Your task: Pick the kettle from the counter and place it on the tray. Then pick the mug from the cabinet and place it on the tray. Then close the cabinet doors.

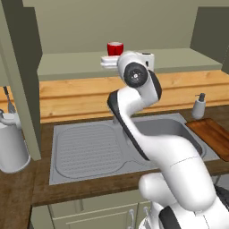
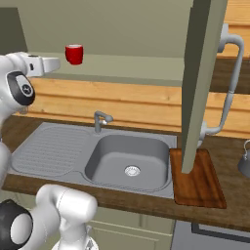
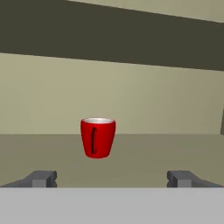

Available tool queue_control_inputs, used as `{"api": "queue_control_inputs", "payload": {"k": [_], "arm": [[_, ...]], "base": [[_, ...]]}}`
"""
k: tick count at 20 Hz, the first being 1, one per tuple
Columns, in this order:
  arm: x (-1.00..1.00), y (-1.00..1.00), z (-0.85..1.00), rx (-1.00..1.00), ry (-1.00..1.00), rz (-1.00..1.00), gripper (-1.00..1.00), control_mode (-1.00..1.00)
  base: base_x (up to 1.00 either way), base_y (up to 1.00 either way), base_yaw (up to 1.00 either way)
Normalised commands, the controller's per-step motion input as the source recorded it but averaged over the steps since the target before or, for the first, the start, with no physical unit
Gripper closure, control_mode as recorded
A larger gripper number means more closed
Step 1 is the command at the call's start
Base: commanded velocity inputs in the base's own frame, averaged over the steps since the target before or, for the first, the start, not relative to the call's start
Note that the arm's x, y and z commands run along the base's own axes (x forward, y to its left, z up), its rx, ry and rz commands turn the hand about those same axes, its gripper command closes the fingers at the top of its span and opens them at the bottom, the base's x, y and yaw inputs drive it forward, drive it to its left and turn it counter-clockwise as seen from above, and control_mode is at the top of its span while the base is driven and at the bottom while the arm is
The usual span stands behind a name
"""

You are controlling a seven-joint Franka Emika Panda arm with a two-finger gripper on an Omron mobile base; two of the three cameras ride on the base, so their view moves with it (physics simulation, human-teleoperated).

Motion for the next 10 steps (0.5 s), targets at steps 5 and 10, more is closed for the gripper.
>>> {"api": "queue_control_inputs", "payload": {"k": [5,10], "arm": [[0.38,0.06,0.00,0.00,0.02,-0.09,-1.00,-1.00],[0.38,0.01,0.00,0.00,0.02,-0.03,-1.00,-1.00]], "base": [[0.00,0.00,0.00],[0.00,0.00,0.00]]}}
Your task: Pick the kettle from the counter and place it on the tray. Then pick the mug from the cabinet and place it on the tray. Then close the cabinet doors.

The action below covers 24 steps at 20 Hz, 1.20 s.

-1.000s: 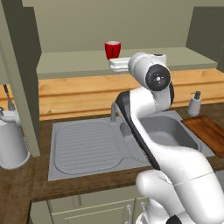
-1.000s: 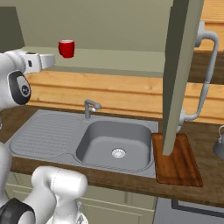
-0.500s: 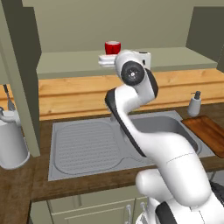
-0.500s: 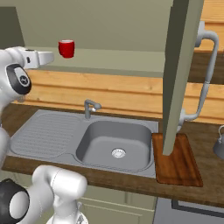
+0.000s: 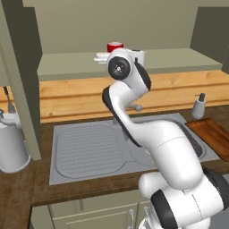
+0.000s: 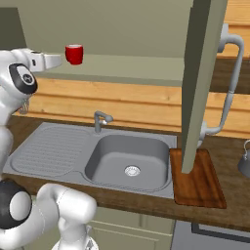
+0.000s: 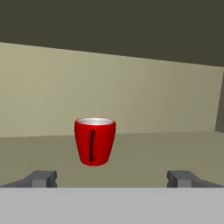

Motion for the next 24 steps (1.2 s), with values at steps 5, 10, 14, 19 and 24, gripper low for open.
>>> {"api": "queue_control_inputs", "payload": {"k": [5,10,14,19,24], "arm": [[0.30,-0.01,0.00,0.00,0.00,0.00,-1.00,-1.00],[0.24,-0.02,0.00,0.00,0.02,0.00,-1.00,-1.00],[0.26,0.01,-0.03,0.00,0.04,0.00,-1.00,-1.00],[0.33,0.00,-0.03,0.00,0.05,0.00,-1.00,-1.00],[0.39,0.00,0.00,0.00,0.05,0.00,-1.00,-1.00]], "base": [[0.00,0.00,0.00],[0.00,0.00,0.00],[0.00,0.00,0.00],[0.00,0.00,0.00],[0.00,0.00,0.00]]}}
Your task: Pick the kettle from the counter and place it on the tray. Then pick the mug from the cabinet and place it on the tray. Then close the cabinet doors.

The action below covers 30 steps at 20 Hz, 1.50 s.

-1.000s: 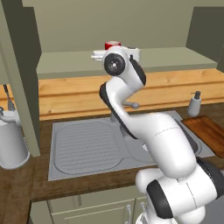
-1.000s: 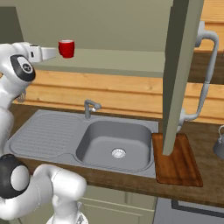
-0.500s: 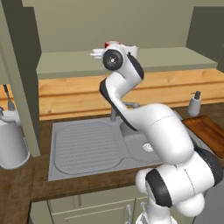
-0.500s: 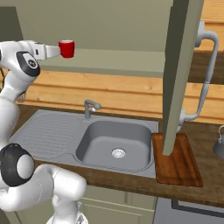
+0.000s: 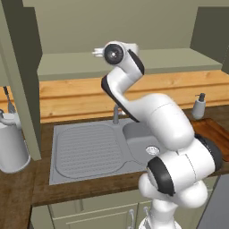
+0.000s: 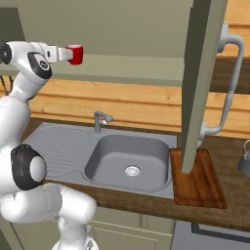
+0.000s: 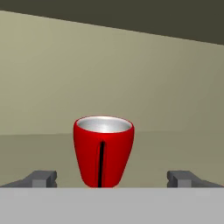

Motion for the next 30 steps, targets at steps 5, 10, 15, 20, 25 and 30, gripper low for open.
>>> {"api": "queue_control_inputs", "payload": {"k": [5,10,15,20,25,30], "arm": [[0.38,0.00,-0.02,0.00,0.09,0.00,-1.00,-1.00],[0.28,0.00,-0.03,0.00,0.08,0.00,-1.00,-1.00],[0.20,-0.01,-0.01,0.00,0.05,0.00,-1.00,-1.00],[0.02,-0.02,-0.03,0.00,0.01,0.00,-1.00,-1.00],[0.00,-0.04,-0.03,0.00,0.00,0.00,1.00,-1.00],[0.00,-0.02,-0.03,0.00,0.00,0.00,1.00,-1.00]], "base": [[0.00,0.00,0.00],[0.00,0.00,0.00],[0.00,0.00,0.00],[0.00,0.00,0.00],[0.00,0.00,0.00],[0.00,0.00,0.00]]}}
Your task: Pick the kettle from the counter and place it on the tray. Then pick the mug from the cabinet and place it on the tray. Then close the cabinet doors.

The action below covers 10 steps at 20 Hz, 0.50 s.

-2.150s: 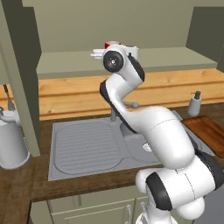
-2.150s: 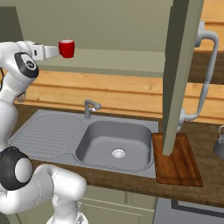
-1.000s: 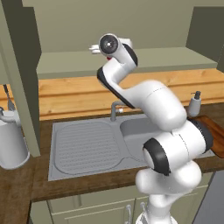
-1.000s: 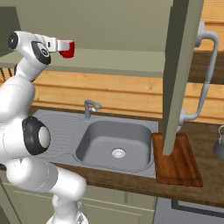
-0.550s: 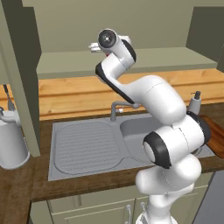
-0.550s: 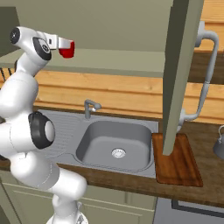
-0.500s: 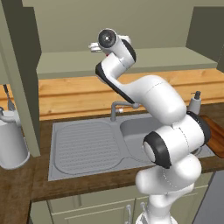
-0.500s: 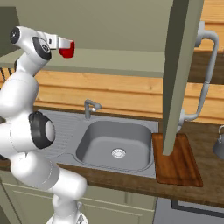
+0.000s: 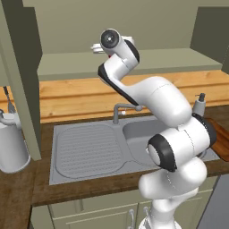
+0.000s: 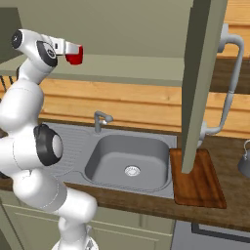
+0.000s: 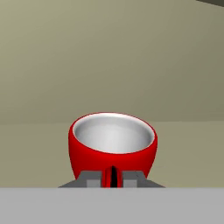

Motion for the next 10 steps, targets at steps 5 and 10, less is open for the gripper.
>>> {"api": "queue_control_inputs", "payload": {"k": [5,10], "arm": [[0.00,0.00,-0.05,0.00,0.00,0.00,1.00,-1.00],[0.00,0.00,0.00,0.00,0.00,0.00,1.00,-1.00]], "base": [[0.00,0.00,0.00],[0.00,0.00,0.00]]}}
